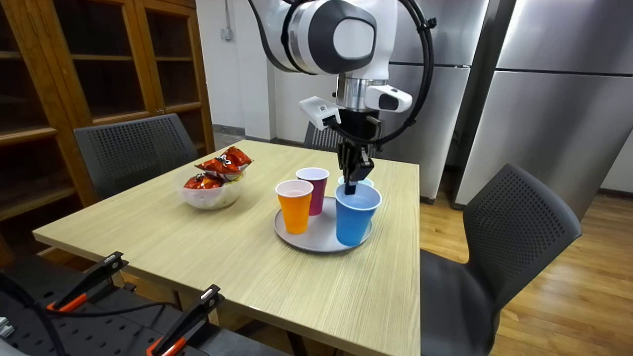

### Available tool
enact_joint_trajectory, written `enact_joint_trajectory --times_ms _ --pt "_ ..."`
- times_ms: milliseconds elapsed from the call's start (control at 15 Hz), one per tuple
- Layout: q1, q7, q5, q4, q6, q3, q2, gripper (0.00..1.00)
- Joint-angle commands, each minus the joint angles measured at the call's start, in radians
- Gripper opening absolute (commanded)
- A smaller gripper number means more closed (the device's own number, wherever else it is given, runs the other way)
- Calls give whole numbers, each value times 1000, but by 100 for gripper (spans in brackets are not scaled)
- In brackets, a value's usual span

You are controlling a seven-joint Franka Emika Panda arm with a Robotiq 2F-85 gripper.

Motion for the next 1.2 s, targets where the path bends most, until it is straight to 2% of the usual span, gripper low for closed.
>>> enact_joint_trajectory --times_ms 0,1133 --pt "20 47 -37 10 -8 24 -14 1" --pt "54 67 -43 163 -57 63 140 1"
